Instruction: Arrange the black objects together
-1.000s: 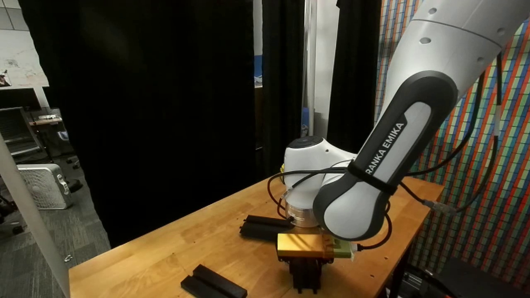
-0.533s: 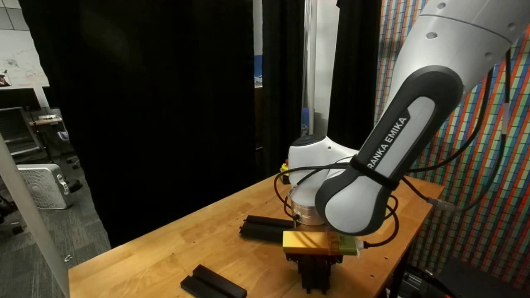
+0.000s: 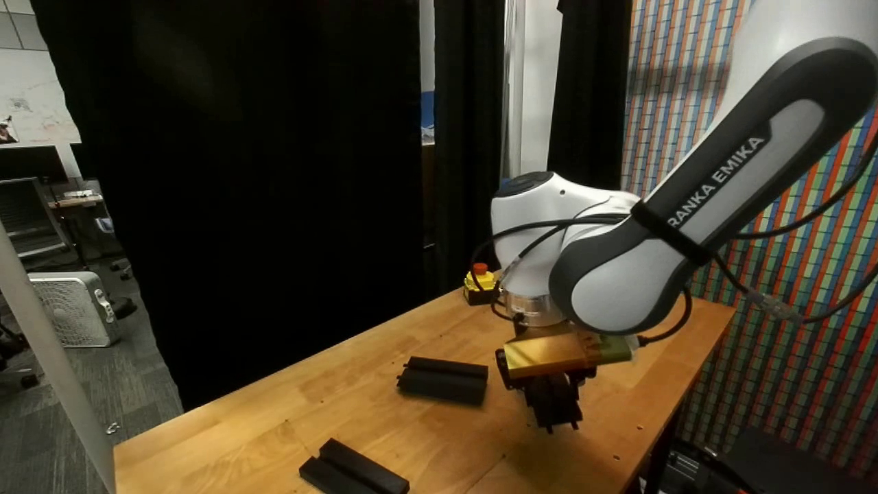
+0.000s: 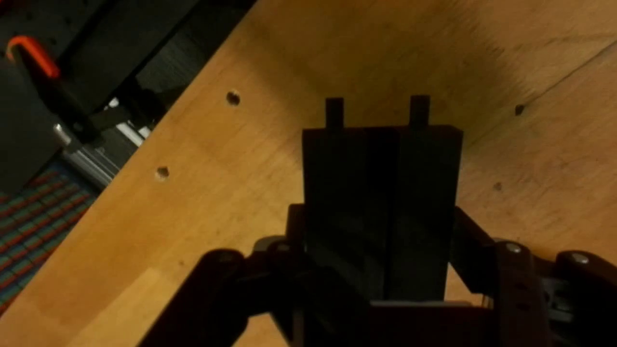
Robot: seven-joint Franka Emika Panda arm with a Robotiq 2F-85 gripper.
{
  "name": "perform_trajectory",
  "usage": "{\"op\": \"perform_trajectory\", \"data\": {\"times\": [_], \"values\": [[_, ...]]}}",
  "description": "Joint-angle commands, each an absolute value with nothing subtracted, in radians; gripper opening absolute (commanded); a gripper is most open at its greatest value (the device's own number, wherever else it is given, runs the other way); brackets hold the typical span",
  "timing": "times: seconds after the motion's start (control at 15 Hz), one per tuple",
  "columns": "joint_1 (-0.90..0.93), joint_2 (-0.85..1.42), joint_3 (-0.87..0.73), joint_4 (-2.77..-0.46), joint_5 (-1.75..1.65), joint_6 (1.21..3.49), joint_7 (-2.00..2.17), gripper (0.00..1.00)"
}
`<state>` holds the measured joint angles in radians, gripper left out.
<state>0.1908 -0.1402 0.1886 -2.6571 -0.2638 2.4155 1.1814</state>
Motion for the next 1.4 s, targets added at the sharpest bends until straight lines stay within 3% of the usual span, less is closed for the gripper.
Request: {"op": "perform_trajectory", "data": {"times": [0.0, 1.33], "values": [[0.158, -0.239, 0.184, -2.625, -0.298, 2.349, 0.96, 0.46], [0.165, 0.029, 0.182, -2.363, -0.151, 2.496, -0.252, 0.46]]}}
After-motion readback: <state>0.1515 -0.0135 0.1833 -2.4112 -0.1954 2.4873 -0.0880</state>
